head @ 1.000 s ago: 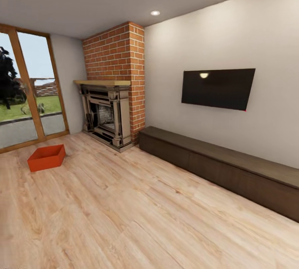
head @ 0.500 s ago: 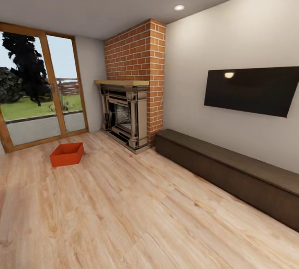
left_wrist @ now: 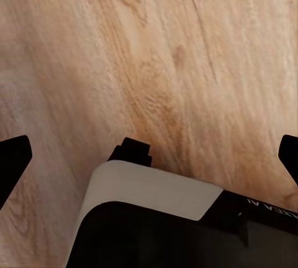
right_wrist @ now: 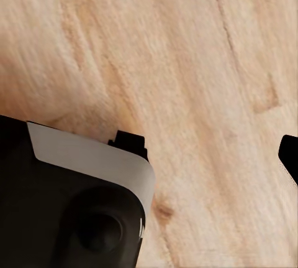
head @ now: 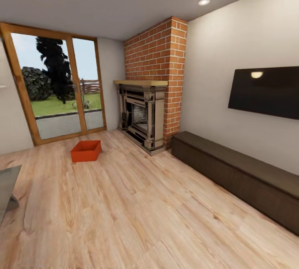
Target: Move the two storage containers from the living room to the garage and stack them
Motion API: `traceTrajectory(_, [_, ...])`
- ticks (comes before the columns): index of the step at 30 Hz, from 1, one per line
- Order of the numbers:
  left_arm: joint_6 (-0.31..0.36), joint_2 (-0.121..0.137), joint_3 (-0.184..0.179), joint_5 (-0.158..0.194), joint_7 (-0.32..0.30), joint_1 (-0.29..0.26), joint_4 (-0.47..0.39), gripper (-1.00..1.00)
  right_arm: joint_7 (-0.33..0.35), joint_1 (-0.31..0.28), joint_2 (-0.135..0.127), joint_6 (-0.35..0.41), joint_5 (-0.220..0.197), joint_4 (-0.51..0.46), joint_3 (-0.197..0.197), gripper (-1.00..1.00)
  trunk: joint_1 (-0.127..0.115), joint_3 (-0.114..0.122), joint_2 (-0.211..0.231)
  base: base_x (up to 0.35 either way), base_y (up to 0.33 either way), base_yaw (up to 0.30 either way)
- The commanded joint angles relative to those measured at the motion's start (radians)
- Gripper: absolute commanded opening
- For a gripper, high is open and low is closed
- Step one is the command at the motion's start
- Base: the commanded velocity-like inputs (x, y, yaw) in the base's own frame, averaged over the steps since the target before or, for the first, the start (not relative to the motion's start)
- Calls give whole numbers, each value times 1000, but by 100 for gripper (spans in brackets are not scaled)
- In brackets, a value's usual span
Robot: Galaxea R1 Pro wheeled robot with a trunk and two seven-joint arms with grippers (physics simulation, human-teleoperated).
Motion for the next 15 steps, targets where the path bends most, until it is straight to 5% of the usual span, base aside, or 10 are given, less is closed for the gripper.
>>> traceTrajectory(1, [-1, 0, 1, 4, 3, -1, 0, 100, -1, -1, 0, -6, -1, 3, 5, 100, 0, -1, -1, 2, 0, 274])
traceTrajectory(15, [-1, -1, 1, 3, 3, -1, 0, 100, -1, -1, 0, -10, -1, 3, 3, 100, 0, -1, -1, 0, 0, 274])
